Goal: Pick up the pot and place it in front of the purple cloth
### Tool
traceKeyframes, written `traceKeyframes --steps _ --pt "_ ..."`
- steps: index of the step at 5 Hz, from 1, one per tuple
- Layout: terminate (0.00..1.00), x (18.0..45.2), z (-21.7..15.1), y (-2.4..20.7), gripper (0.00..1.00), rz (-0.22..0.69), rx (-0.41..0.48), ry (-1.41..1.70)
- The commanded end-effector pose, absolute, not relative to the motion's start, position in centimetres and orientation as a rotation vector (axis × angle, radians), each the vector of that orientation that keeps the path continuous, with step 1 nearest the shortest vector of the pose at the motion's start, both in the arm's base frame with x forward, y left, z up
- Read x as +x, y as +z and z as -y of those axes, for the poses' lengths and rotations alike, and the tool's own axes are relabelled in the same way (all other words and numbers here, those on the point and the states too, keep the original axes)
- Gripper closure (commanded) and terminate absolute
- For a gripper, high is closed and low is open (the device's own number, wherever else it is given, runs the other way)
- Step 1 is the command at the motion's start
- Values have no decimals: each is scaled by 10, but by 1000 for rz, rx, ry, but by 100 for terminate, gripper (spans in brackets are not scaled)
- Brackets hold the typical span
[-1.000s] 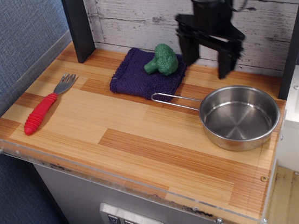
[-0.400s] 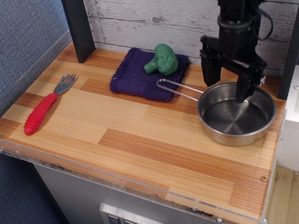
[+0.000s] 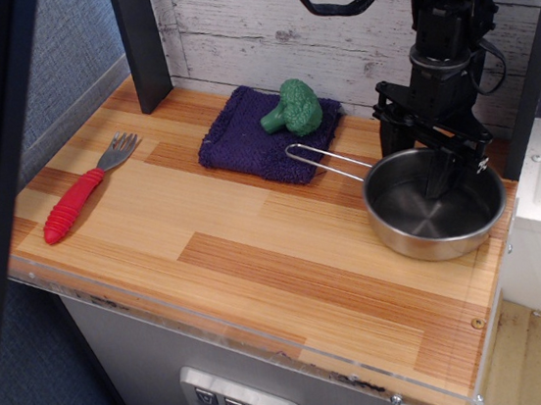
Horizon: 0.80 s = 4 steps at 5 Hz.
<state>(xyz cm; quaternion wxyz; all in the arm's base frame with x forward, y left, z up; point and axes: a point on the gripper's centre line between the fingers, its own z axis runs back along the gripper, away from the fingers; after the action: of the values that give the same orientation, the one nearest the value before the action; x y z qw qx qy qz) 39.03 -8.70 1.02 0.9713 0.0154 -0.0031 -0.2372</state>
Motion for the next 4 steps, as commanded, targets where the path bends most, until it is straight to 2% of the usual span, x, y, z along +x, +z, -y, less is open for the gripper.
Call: traceKeyframes --steps 1,3,4 --pt "0 391 91 21 100 50 40 -498" --pt "0 378 92 45 100 138 31 -542" --pt "0 377 92 67 100 202 18 -572"
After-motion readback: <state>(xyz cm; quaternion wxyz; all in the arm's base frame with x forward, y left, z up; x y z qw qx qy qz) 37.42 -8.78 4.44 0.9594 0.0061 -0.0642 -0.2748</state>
